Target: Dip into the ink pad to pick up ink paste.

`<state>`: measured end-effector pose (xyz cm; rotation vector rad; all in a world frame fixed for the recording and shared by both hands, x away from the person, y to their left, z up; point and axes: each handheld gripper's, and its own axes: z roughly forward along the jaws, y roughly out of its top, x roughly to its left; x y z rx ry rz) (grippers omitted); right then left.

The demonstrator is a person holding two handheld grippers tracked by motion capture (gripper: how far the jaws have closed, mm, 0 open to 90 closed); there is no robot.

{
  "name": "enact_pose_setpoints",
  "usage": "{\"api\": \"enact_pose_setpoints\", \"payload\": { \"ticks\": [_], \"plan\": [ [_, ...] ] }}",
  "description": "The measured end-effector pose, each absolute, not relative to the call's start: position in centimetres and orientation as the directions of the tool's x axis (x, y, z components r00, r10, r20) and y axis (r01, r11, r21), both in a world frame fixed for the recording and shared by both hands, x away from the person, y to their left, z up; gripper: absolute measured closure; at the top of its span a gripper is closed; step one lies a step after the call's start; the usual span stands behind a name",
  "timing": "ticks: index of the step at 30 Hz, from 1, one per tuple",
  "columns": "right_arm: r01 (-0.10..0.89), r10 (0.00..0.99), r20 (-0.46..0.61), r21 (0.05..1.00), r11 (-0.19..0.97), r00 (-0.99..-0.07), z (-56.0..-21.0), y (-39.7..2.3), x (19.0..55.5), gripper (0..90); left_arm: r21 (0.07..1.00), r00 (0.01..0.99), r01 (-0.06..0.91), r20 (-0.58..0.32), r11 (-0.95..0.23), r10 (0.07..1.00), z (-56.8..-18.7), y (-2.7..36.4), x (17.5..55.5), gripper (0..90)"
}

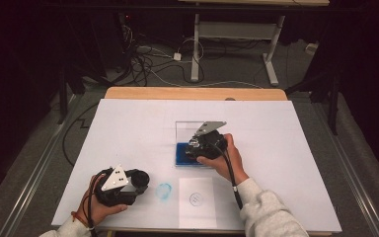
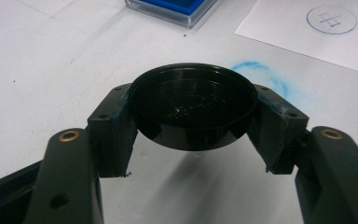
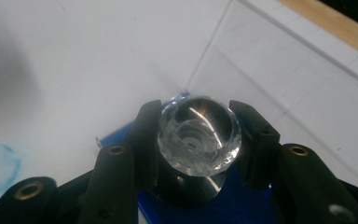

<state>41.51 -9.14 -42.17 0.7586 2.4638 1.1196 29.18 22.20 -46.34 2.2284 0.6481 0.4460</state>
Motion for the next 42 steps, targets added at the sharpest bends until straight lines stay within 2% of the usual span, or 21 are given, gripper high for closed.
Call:
{"api": "enact_pose_setpoints", "payload": {
  "ticks": [8,21,42],
  "plan": [
    [0.277,0.596,-0.087,0.826,0.492,-0.798,-39.6,-11.2,39.8,57.2,0.752,0.809,0.306,0.118,-0.584,0.576,-46.2,22.2,29.1,36.8],
    [0.235,0.61,-0.106,0.86,0.452,-0.785,-36.6,-14.3,38.2,57.2,0.75,0.809,0.302,0.125,-0.588,0.575,-46.1,22.1,29.2,36.8],
    [0.192,0.578,-0.12,0.872,0.449,-0.807,-35.1,-14.6,36.9,57.2,0.75,0.795,0.32,0.119,-0.579,0.594,-46.3,22.8,29.0,36.8]
  ]
}}
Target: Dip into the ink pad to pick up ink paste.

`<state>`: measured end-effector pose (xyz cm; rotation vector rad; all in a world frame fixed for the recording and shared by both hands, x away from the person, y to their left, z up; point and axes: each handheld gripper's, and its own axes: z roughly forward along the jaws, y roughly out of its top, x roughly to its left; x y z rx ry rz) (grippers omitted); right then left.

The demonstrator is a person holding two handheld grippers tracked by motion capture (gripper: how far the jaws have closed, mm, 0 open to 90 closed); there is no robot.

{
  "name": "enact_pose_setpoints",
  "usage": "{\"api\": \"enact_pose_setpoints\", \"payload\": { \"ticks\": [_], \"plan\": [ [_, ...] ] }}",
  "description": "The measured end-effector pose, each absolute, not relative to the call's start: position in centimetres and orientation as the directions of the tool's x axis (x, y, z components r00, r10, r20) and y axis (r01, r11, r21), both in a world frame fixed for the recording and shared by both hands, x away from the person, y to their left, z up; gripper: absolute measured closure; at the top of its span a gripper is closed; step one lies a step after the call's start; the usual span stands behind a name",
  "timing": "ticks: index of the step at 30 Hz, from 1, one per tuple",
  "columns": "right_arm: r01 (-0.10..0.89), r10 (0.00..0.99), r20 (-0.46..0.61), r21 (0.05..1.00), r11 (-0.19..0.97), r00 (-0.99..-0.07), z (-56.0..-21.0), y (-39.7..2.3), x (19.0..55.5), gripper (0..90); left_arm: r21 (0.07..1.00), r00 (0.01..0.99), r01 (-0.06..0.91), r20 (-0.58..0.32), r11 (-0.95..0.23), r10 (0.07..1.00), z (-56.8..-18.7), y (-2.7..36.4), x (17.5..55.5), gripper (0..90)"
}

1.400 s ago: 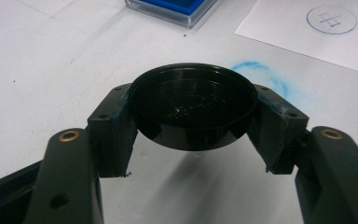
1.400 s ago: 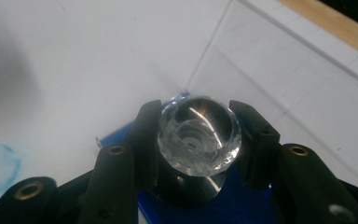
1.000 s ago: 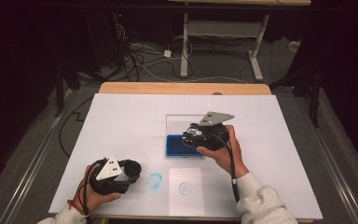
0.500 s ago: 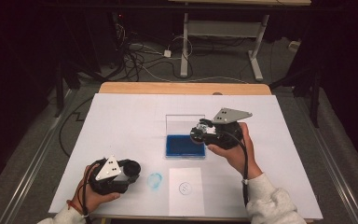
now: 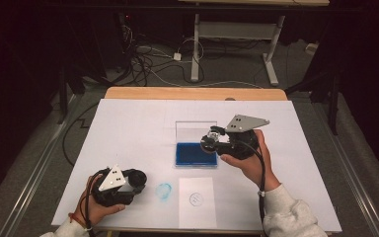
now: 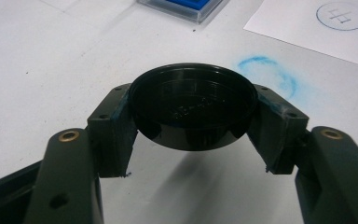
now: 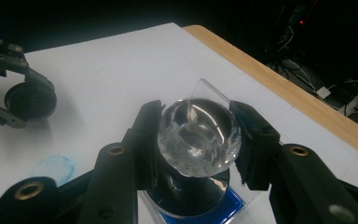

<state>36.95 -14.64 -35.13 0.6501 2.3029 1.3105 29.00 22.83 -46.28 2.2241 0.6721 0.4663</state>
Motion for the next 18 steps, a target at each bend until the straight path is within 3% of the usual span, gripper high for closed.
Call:
{"api": "enact_pose_setpoints", "payload": {
  "ticks": [18],
  "plan": [
    [0.172,0.525,-0.118,0.865,0.471,-0.843,-35.1,-14.0,35.3,57.2,0.754,0.797,0.322,0.11,-0.572,0.593,-46.3,23.0,29.2,36.8]
  ]
}}
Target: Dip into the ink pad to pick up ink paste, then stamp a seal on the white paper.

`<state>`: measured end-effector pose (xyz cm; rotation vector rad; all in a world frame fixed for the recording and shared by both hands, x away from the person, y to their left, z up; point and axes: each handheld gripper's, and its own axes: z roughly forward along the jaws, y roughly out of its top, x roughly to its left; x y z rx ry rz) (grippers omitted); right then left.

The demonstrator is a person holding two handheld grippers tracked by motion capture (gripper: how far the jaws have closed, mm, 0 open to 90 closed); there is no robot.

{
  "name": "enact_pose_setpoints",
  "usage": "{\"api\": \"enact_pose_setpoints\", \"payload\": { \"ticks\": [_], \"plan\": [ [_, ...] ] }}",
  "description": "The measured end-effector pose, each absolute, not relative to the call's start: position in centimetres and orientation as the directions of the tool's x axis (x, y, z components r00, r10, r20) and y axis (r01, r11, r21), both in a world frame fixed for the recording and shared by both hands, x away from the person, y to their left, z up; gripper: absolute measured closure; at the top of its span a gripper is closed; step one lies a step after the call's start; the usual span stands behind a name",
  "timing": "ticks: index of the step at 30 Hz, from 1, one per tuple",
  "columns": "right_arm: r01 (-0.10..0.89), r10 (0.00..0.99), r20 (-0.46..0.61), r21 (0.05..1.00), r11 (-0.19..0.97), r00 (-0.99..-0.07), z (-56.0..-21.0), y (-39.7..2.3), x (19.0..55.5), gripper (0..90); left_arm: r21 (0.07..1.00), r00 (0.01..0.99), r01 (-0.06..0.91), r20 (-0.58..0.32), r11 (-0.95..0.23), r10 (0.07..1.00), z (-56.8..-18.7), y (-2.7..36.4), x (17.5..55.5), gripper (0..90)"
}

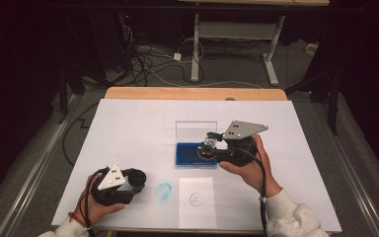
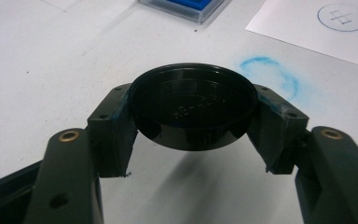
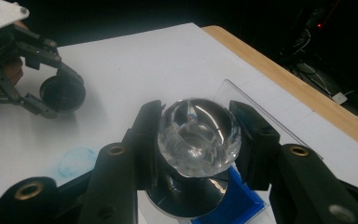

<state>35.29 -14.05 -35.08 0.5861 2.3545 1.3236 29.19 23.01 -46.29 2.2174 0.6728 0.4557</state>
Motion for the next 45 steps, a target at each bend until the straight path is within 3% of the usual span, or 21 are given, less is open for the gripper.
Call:
{"api": "enact_pose_setpoints", "payload": {
  "ticks": [23,45],
  "plan": [
    [0.14,0.465,-0.131,0.852,0.504,-0.876,-35.9,-13.3,32.5,57.2,0.749,0.791,0.317,0.129,-0.582,0.598,-46.2,22.8,29.2,36.8],
    [0.17,0.407,-0.108,0.791,0.588,-0.907,-41.5,-11.9,29.5,57.2,0.736,0.801,0.305,0.145,-0.604,0.581,-46.1,22.1,29.1,36.8]
  ]
}}
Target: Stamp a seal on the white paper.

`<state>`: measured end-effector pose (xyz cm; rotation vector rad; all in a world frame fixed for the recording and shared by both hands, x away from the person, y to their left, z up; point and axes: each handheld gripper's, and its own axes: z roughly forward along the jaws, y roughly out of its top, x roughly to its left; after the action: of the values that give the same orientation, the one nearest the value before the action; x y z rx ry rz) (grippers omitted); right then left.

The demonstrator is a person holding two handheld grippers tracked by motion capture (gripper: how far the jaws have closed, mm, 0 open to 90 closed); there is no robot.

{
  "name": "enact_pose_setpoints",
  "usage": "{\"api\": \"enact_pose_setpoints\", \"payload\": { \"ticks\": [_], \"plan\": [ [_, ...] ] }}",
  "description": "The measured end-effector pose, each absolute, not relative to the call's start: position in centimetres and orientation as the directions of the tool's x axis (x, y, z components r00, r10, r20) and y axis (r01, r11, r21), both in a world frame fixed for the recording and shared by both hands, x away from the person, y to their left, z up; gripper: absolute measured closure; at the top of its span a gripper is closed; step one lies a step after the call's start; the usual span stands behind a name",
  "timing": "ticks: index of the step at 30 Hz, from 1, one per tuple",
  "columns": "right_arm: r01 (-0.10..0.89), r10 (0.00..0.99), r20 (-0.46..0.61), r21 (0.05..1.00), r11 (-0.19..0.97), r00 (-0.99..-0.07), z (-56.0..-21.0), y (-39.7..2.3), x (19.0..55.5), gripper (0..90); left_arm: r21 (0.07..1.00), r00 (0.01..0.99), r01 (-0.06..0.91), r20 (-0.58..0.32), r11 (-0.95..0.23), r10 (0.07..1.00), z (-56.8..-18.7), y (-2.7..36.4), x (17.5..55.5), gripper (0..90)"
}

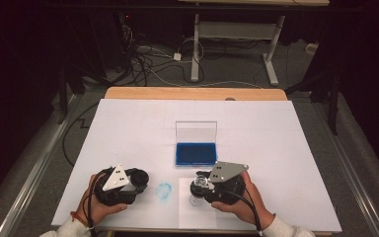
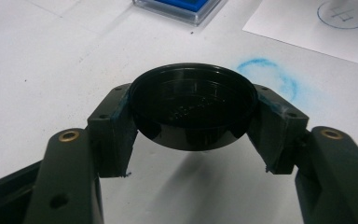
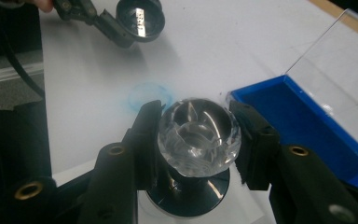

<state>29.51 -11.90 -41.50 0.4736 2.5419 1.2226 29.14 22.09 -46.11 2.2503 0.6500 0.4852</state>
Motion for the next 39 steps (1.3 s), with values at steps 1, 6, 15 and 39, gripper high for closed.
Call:
{"api": "enact_pose_setpoints", "payload": {
  "ticks": [1,6,15,39],
  "plan": [
    [0.173,0.408,-0.11,0.784,0.596,-0.906,-41.8,-11.8,29.4,57.2,0.736,0.801,0.304,0.146,-0.605,0.581,-46.1,22.1,29.1,36.8],
    [0.18,0.399,-0.111,0.762,0.622,-0.91,-43.0,-11.5,29.1,57.3,0.735,0.801,0.303,0.148,-0.606,0.58,-46.1,22.1,29.1,36.8],
    [0.184,0.38,-0.101,0.743,0.643,-0.919,-44.0,-10.8,28.9,57.2,0.735,0.802,0.303,0.147,-0.607,0.579,-46.1,22.0,29.1,36.9],
    [0.178,0.363,-0.099,0.736,0.653,-0.926,-45.1,-10.8,28.9,57.2,0.729,0.807,0.305,0.144,-0.613,0.572,-46.2,21.8,29.1,36.8]
  ]
}}
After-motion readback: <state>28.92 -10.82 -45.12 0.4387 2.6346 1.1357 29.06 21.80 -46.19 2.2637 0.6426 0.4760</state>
